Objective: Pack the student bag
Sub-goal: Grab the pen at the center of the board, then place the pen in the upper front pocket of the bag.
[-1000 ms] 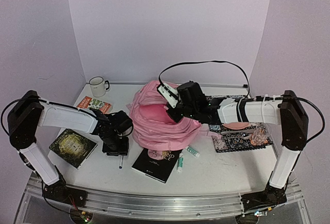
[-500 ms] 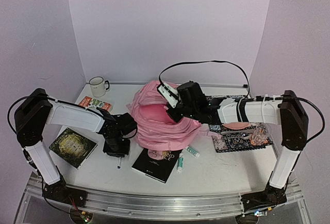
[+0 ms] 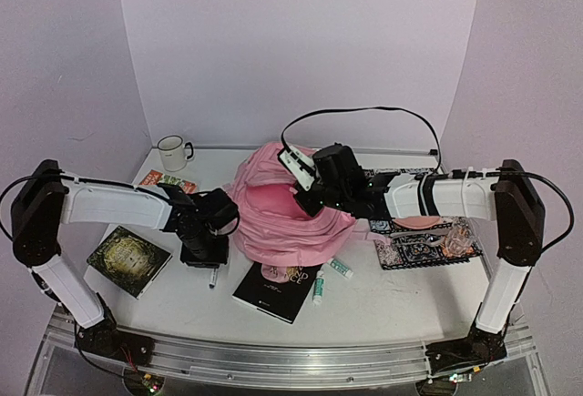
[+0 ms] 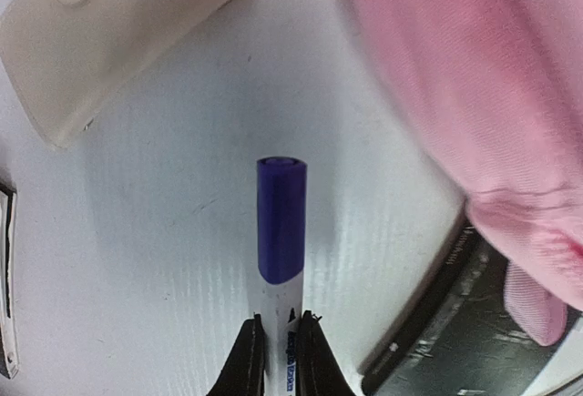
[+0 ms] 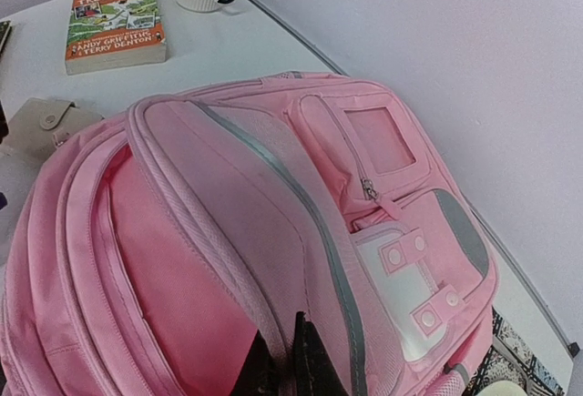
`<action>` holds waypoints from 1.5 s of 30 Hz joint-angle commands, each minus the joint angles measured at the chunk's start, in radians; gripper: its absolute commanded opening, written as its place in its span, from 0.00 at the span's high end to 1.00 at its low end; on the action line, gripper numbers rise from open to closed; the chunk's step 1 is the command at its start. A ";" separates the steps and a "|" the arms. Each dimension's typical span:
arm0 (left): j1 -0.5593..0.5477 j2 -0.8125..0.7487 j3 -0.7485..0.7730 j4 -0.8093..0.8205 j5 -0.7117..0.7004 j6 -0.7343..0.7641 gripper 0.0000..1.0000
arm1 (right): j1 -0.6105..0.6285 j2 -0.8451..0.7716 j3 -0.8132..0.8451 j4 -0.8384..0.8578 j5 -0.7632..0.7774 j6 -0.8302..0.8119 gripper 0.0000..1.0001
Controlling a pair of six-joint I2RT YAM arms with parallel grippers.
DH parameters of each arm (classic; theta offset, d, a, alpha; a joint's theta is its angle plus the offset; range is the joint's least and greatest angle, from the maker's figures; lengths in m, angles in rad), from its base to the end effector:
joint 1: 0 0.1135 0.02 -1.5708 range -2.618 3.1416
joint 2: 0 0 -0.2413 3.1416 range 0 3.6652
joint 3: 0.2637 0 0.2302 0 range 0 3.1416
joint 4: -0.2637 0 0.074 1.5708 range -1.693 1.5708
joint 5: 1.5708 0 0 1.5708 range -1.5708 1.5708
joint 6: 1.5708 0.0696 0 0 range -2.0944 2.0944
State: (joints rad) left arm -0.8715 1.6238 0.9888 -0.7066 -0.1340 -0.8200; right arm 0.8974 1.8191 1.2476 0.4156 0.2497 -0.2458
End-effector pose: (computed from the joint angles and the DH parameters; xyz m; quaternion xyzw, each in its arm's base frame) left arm 0.1872 -0.2081 0.1317 0.0179 0.9911 -0.0413 0.1254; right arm 0.2869 0.3320 0.2557 -0.3399 0.6780 0.1167 0.6412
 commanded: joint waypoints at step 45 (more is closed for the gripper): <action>0.124 0.129 0.029 1.122 0.132 -0.629 0.62 | 0.018 -0.046 0.058 0.105 -0.038 -0.011 1.00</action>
State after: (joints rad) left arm -0.7515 1.7691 0.9951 0.3332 0.0556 -1.4403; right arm 0.8982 1.8191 1.2476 0.4205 0.2240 -0.2278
